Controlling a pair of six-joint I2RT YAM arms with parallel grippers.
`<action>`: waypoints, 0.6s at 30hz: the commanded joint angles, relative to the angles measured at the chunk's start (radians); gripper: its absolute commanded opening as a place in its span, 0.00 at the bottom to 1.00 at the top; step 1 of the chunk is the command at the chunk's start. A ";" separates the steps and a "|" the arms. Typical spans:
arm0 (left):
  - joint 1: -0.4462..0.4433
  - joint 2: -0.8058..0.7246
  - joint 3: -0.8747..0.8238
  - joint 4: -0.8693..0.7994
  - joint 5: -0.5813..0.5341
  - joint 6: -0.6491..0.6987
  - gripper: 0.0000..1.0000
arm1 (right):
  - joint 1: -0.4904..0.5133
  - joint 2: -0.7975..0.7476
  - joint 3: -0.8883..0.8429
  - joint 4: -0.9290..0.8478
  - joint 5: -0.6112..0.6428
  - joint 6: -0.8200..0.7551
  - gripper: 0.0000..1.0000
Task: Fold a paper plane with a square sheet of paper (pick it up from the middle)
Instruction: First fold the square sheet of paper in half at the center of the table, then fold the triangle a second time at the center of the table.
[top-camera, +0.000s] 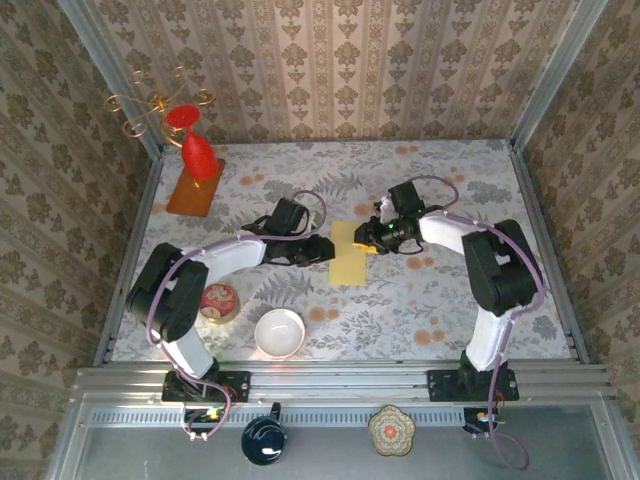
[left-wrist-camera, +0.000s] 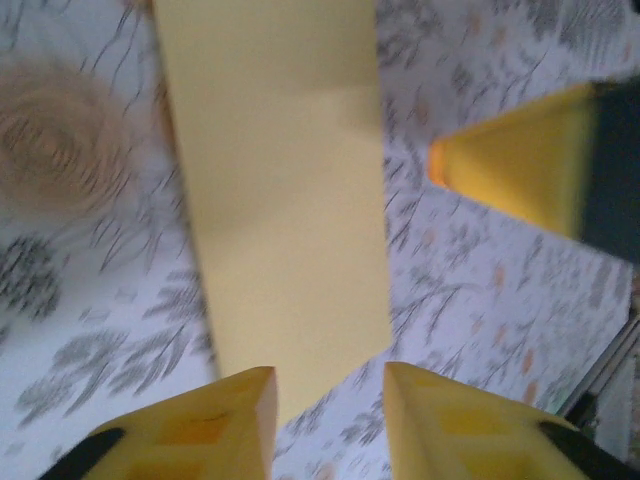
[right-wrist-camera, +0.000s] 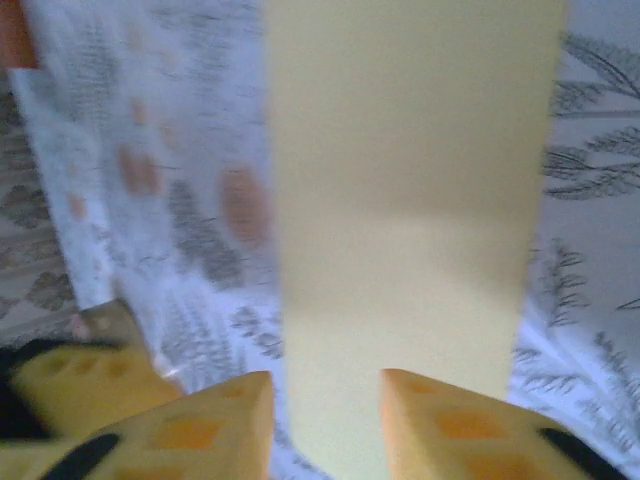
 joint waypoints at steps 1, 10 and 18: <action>0.006 0.075 0.068 0.056 0.023 -0.044 0.38 | 0.006 -0.109 -0.046 -0.016 0.039 0.066 0.44; 0.015 0.227 0.208 -0.005 0.004 -0.034 0.40 | 0.009 -0.247 -0.269 0.036 0.116 0.212 0.51; 0.045 0.276 0.217 0.013 -0.001 -0.052 0.40 | 0.043 -0.257 -0.345 0.053 0.114 0.250 0.51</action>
